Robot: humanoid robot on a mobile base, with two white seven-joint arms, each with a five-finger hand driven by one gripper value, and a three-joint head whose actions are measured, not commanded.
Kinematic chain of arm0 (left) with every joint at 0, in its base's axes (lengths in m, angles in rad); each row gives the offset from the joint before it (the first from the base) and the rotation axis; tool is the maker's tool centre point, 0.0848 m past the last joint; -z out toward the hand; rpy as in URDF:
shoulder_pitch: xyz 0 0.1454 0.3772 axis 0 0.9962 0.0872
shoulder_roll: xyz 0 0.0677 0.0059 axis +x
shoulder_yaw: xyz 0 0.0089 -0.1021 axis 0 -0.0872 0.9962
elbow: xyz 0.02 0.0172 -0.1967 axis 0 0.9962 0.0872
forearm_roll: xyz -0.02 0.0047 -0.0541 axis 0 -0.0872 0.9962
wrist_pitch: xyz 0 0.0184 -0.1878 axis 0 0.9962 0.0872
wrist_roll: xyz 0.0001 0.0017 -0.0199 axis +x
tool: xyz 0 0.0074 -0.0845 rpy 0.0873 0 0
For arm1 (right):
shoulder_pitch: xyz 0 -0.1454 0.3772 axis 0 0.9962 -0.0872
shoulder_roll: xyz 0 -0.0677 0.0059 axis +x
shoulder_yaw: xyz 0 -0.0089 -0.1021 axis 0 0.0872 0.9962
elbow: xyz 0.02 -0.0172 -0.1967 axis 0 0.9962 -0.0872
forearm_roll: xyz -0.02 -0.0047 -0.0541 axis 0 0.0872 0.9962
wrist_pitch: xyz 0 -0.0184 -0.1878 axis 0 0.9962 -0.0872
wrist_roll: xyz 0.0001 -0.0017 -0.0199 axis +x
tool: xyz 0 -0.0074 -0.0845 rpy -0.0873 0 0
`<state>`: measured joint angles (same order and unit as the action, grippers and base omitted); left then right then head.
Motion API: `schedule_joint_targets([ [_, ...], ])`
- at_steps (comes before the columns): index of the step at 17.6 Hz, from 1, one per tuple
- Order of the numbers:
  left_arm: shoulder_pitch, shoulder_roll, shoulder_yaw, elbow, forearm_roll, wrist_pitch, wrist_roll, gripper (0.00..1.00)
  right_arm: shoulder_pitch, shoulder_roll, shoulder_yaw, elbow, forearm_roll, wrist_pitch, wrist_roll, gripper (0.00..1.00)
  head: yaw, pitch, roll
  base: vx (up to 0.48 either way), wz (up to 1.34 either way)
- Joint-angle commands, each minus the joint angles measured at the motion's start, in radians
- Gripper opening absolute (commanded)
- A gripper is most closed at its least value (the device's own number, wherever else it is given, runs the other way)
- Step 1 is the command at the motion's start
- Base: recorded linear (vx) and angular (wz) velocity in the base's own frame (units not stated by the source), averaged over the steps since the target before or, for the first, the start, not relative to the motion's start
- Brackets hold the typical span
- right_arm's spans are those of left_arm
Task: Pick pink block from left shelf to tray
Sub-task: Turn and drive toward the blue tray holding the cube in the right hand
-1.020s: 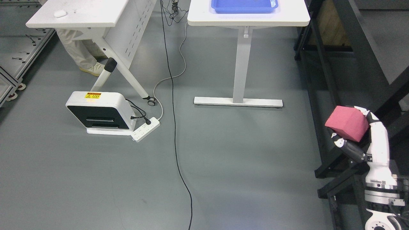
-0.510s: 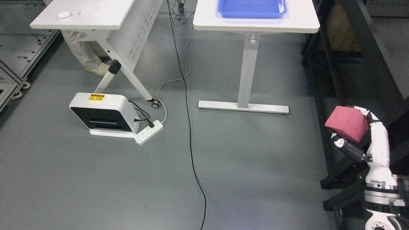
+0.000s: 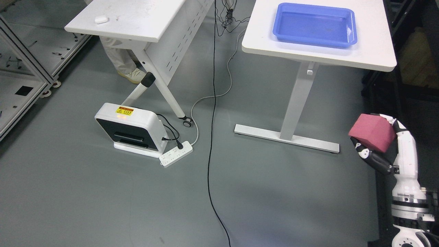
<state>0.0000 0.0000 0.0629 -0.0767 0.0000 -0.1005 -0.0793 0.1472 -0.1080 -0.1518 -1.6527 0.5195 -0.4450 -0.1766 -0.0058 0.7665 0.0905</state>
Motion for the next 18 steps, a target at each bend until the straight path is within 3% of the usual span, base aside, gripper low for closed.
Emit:
schedule_joint_targets([
  [1, 0.009, 0.017, 0.0, 0.0, -0.002, -0.001, 0.0, 1.0, 0.0, -0.001, 0.0, 0.001, 0.001, 0.002, 0.0, 0.04, 0.0, 0.0, 0.0, 0.332, -0.09],
  [18, 0.009, 0.017, 0.0, 0.0, -0.002, 0.001, 0.0, 1.0, 0.0, -0.001, 0.0, 0.002, 0.001, 0.002, 0.0, 0.04, 0.0, 0.0, 0.0, 0.322, -0.06],
])
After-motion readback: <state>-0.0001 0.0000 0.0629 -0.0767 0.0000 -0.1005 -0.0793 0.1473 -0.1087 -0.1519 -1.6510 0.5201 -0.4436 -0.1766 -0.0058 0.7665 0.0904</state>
